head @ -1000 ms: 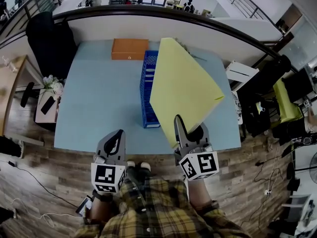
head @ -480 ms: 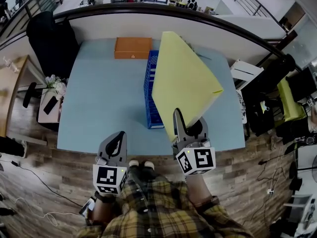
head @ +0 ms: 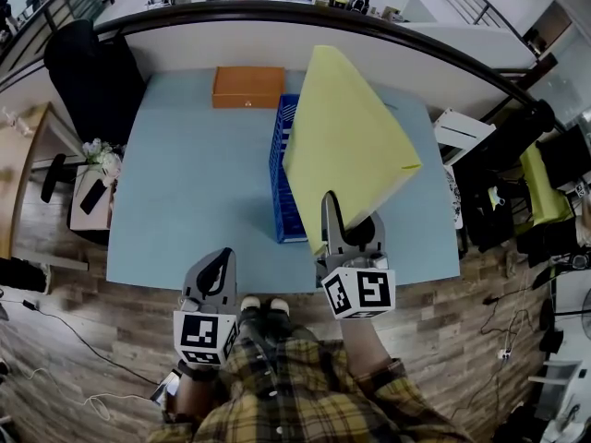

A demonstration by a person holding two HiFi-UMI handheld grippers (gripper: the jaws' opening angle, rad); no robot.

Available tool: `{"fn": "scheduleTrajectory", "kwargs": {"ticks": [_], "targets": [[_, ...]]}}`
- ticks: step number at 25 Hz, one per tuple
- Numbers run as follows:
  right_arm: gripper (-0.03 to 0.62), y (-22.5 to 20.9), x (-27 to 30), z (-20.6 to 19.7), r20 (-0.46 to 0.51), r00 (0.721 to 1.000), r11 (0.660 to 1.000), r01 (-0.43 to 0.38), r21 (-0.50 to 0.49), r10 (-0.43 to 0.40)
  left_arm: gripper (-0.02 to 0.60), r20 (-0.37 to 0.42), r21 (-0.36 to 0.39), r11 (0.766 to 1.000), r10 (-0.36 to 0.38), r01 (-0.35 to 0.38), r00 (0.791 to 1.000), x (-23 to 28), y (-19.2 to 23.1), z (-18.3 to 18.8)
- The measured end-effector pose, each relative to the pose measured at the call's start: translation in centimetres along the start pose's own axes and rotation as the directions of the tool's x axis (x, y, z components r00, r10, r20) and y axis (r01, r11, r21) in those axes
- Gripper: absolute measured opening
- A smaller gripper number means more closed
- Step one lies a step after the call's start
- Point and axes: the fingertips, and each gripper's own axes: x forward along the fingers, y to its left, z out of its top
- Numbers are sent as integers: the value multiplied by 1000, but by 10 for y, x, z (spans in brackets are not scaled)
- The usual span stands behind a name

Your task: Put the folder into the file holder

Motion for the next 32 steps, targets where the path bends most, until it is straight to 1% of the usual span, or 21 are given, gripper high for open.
{"fn": "scheduleTrajectory", "kwargs": {"ticks": [8,12,19,26,32], "targets": [[161,-1,13,1,67,997,999,40,10,-40,-6,-14,-10,1000,-1,1,1000,9,5,-3],[161,-1,15,4,126,990,998,64,19,-66,-6,-16,-14,1000,-5,5,1000,14,7,-2],[161,3,16,-1,198,978,998,67,16,-69,-6,-40,-25,1000,-14,13,999,21,10,-10],[161,6,19,-18,204,976,997,68,24,-71,-6,-84,-37,999,-23,20,996,29,17,-24],[161,11,21,-24,216,975,998,60,-35,-51,-6,-110,-39,999,-40,36,993,35,20,-34]]}}
